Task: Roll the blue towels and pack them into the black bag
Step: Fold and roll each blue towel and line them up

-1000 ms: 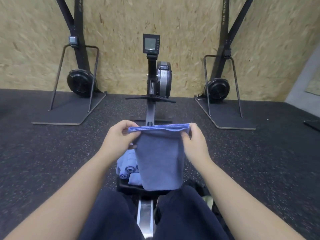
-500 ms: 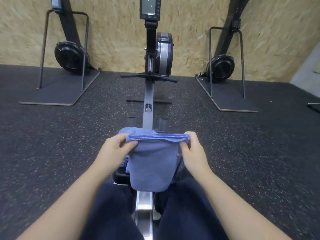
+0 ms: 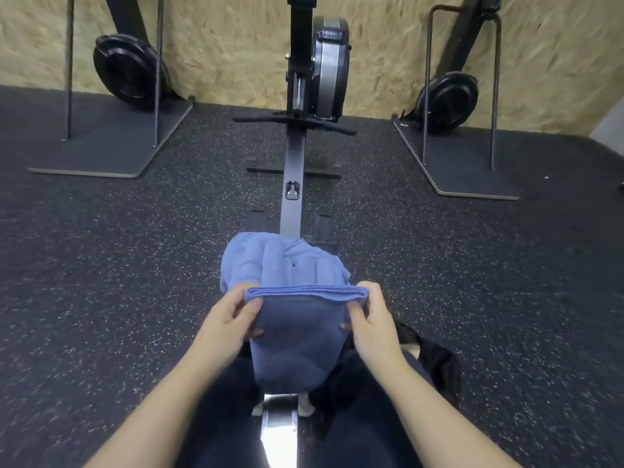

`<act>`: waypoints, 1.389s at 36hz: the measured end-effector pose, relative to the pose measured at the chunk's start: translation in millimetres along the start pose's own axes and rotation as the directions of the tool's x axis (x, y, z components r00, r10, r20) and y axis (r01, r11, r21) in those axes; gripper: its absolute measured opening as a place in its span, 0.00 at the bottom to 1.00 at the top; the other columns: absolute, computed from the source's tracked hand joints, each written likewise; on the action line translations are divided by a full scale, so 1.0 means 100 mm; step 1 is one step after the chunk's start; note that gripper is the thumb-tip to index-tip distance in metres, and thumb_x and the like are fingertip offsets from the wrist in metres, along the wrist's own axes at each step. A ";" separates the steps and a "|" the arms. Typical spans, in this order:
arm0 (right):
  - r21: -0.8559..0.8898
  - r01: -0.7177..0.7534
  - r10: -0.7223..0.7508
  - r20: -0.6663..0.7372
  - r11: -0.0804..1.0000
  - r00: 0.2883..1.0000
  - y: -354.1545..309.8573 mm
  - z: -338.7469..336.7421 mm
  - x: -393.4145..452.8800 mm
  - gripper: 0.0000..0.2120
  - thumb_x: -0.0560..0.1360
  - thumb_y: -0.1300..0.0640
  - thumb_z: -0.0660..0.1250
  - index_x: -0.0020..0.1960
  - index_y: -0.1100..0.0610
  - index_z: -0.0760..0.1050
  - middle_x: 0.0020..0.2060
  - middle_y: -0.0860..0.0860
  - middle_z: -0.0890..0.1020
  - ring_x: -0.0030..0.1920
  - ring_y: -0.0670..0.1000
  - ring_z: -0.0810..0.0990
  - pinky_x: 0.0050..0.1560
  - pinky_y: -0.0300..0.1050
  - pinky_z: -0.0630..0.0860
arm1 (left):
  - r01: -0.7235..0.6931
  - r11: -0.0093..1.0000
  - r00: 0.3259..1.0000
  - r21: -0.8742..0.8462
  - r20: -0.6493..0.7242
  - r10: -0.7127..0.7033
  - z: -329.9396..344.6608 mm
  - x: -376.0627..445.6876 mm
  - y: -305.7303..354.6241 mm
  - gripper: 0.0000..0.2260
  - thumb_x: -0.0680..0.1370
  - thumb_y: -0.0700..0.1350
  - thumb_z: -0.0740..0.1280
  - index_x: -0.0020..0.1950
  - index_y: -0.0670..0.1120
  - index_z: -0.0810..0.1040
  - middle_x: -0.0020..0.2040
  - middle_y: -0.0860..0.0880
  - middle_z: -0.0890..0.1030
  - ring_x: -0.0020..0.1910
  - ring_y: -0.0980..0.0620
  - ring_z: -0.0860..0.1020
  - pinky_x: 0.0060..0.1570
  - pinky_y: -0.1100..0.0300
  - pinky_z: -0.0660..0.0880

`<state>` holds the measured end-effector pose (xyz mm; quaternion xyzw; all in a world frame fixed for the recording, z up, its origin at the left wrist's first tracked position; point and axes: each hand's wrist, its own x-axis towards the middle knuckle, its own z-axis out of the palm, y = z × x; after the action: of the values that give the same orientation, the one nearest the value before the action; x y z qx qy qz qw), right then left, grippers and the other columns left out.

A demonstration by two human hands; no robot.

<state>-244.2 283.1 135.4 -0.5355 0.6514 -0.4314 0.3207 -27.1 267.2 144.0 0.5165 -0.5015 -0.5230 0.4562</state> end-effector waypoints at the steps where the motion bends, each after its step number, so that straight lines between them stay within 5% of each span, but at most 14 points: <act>1: -0.007 -0.002 0.002 -0.005 1.000 1.000 0.00 0.00 0.02 0.09 0.80 0.59 0.60 0.47 0.45 0.67 0.39 0.56 0.77 0.35 0.44 0.75 0.36 0.32 0.71 | 0.002 1.000 1.000 -0.003 -0.002 -0.002 0.00 0.02 0.00 0.08 0.81 0.37 0.60 0.53 0.47 0.77 0.46 0.51 0.79 0.44 0.59 0.77 0.42 0.56 0.81; 7: -0.008 -0.026 0.026 -0.015 1.000 1.000 0.02 0.01 0.14 0.08 0.80 0.57 0.61 0.49 0.44 0.69 0.39 0.54 0.79 0.38 0.53 0.79 0.36 0.37 0.76 | 0.044 0.999 0.999 -0.026 0.003 -0.044 -0.03 0.18 -0.05 0.10 0.81 0.38 0.60 0.52 0.50 0.78 0.44 0.57 0.81 0.46 0.57 0.78 0.42 0.54 0.81; 13: -0.033 -0.040 0.037 -0.079 0.999 0.996 0.06 0.00 0.37 0.08 0.79 0.54 0.61 0.50 0.40 0.69 0.37 0.45 0.80 0.35 0.44 0.78 0.45 0.58 0.79 | 0.070 0.997 0.996 -0.036 0.055 -0.068 0.02 0.39 -0.03 0.10 0.82 0.40 0.60 0.52 0.52 0.78 0.43 0.57 0.81 0.46 0.54 0.78 0.40 0.58 0.80; 17: -0.042 -0.026 0.021 -0.104 0.999 0.994 0.01 -0.03 0.57 0.08 0.79 0.53 0.61 0.50 0.39 0.69 0.37 0.40 0.79 0.38 0.47 0.78 0.46 0.58 0.78 | 0.076 0.996 0.995 -0.050 0.062 -0.072 0.10 0.62 0.07 0.10 0.81 0.40 0.60 0.51 0.54 0.77 0.41 0.59 0.80 0.45 0.55 0.77 0.38 0.60 0.79; 21: -0.036 -0.036 0.032 -0.100 0.999 0.995 -0.04 -0.06 0.79 0.09 0.79 0.53 0.60 0.49 0.38 0.69 0.38 0.42 0.78 0.40 0.51 0.78 0.46 0.59 0.79 | 0.050 0.999 0.997 -0.015 0.058 -0.049 0.14 0.89 0.16 0.10 0.81 0.40 0.60 0.53 0.53 0.78 0.46 0.48 0.76 0.45 0.53 0.74 0.41 0.58 0.81; 27: -0.073 -0.015 0.011 -0.060 0.997 0.998 -0.10 -0.06 1.06 0.08 0.80 0.53 0.59 0.50 0.39 0.69 0.35 0.38 0.78 0.34 0.48 0.79 0.44 0.58 0.79 | 0.046 0.999 0.997 -0.013 0.059 -0.045 0.10 1.15 0.24 0.10 0.82 0.41 0.60 0.52 0.56 0.78 0.46 0.45 0.75 0.44 0.52 0.74 0.46 0.47 0.81; 36: -0.137 0.039 -0.035 0.027 0.990 0.999 -0.30 0.13 1.24 0.03 0.81 0.52 0.59 0.53 0.46 0.69 0.36 0.43 0.78 0.38 0.48 0.78 0.40 0.43 0.73 | 0.053 0.999 0.998 -0.012 0.023 -0.053 -0.21 1.25 0.30 0.10 0.82 0.40 0.60 0.52 0.53 0.78 0.42 0.52 0.77 0.39 0.58 0.75 0.42 0.53 0.82; 42: -0.124 0.032 -0.028 0.034 0.992 0.999 -0.37 0.30 1.28 0.03 0.80 0.49 0.59 0.53 0.42 0.69 0.36 0.44 0.78 0.39 0.52 0.79 0.44 0.55 0.77 | 0.053 0.999 0.999 -0.005 -0.008 -0.053 -0.38 1.26 0.33 0.09 0.81 0.41 0.60 0.55 0.52 0.78 0.44 0.53 0.78 0.41 0.58 0.76 0.40 0.54 0.81; 50: -0.102 0.033 -0.039 -0.060 0.994 0.997 -0.40 0.22 1.31 0.05 0.80 0.55 0.59 0.55 0.50 0.71 0.34 0.43 0.76 0.35 0.43 0.73 0.39 0.44 0.69 | 0.069 0.997 0.997 0.024 0.027 -0.070 -0.25 1.36 0.42 0.09 0.82 0.42 0.60 0.60 0.47 0.75 0.49 0.46 0.77 0.43 0.54 0.77 0.34 0.56 0.81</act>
<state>-237.3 148.2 168.0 -0.5491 0.6722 -0.4199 0.2654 -10.6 126.7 175.2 0.5314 -0.4955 -0.5401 0.4248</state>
